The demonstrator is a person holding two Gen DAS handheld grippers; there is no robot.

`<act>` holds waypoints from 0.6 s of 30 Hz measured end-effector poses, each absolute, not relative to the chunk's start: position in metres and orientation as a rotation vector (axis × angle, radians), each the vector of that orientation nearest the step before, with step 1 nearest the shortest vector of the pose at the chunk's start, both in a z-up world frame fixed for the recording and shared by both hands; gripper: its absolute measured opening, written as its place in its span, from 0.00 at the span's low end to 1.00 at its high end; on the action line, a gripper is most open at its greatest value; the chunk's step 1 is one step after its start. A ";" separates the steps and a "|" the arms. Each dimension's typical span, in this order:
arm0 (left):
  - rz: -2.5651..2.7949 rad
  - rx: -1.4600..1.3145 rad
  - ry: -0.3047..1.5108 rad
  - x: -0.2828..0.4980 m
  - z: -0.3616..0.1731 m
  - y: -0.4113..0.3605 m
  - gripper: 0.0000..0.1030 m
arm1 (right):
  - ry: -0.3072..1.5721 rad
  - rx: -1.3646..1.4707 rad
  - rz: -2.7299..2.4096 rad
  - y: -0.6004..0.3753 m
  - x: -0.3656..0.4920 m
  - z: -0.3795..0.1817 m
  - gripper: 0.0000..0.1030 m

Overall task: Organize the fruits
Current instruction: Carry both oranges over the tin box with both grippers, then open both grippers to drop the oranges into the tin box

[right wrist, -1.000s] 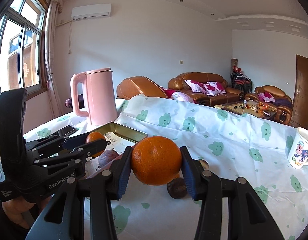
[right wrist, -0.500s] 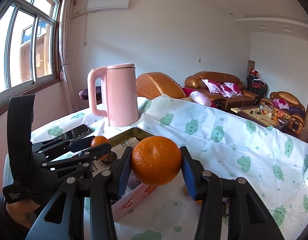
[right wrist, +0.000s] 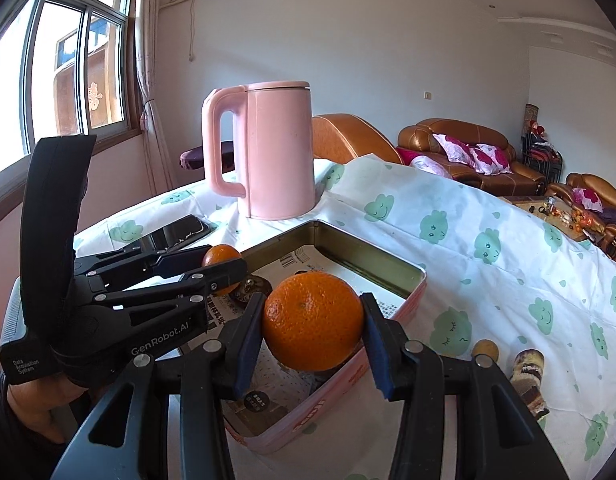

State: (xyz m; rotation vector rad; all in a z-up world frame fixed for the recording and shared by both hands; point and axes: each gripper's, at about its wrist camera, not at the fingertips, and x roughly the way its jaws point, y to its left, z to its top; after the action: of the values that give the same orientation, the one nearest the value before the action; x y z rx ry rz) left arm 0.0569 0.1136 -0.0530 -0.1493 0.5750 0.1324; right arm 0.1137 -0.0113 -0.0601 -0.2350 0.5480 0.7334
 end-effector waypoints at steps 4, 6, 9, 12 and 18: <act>0.130 -0.154 0.590 0.059 -0.055 0.115 0.32 | 0.570 -0.249 0.741 -0.006 0.114 -0.067 0.47; 0.130 -0.154 0.597 0.059 -0.055 0.114 0.32 | 0.583 -0.253 0.746 -0.004 0.115 -0.070 0.47; 0.130 -0.152 0.599 0.060 -0.055 0.114 0.32 | 0.595 -0.264 0.749 -0.002 0.114 -0.075 0.47; 0.127 -0.147 0.607 0.061 -0.056 0.114 0.32 | 0.609 -0.271 0.754 0.000 0.114 -0.079 0.47; 0.121 -0.142 0.633 0.064 -0.059 0.114 0.32 | 0.609 -0.283 0.755 0.003 0.111 -0.082 0.48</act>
State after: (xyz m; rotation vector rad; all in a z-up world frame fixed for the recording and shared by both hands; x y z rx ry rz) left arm 0.0642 0.1144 -0.0586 -0.1416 0.6335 0.1209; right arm 0.1115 0.0029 -0.0816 -0.2835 0.6093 0.7553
